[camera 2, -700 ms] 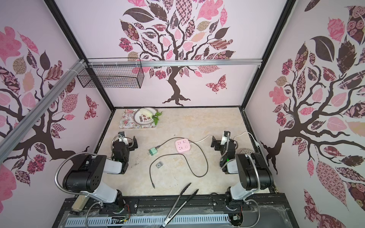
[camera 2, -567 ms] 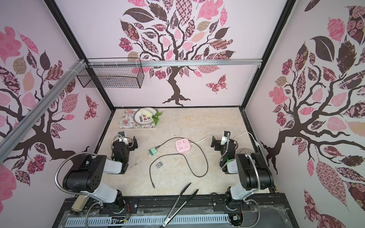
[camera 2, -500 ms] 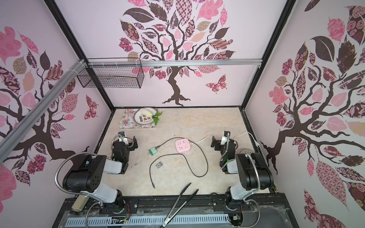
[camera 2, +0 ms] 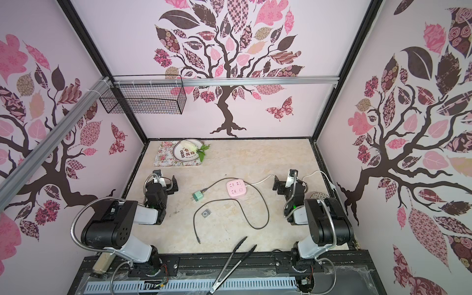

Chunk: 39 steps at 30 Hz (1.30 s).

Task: Charge mp3
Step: Pick up the plug from the center of the board.

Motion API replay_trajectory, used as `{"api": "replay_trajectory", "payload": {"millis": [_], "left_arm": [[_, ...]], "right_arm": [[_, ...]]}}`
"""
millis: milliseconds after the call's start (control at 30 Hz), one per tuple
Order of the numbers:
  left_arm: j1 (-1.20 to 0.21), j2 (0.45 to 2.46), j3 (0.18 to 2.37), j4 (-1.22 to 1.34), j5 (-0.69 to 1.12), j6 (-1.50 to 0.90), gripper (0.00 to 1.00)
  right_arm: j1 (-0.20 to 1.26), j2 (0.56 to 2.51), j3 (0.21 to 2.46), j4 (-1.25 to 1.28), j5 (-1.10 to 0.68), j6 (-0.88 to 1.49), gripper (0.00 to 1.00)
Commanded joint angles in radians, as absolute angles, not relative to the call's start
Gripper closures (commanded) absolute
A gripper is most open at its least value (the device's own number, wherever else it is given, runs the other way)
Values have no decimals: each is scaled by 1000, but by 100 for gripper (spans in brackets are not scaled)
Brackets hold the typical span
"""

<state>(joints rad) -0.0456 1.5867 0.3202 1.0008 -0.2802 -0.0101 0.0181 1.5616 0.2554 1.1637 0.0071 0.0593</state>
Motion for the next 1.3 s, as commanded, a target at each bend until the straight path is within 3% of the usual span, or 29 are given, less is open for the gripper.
{"api": "replay_trajectory", "payload": {"millis": [0,700,900,1033,1133,1267], "left_arm": [[-40,1596,344,1021,-286,-6,2],[-41,1595,336,1037,-292,-7,2],[-45,1547,328,1016,-313,-5,2],[-74,1411,376,817,-449,-20,2],[-75,1325,521,451,-557,-119,2],[-97,1273,722,9,-539,-230,5]], "right_arm": [[15,1574,282,1186,17,45,0],[14,1566,269,1209,44,53,0],[13,1443,378,912,117,79,0],[15,1352,487,675,161,87,0],[15,1302,600,478,176,122,0],[16,1324,821,119,208,251,0]]}}
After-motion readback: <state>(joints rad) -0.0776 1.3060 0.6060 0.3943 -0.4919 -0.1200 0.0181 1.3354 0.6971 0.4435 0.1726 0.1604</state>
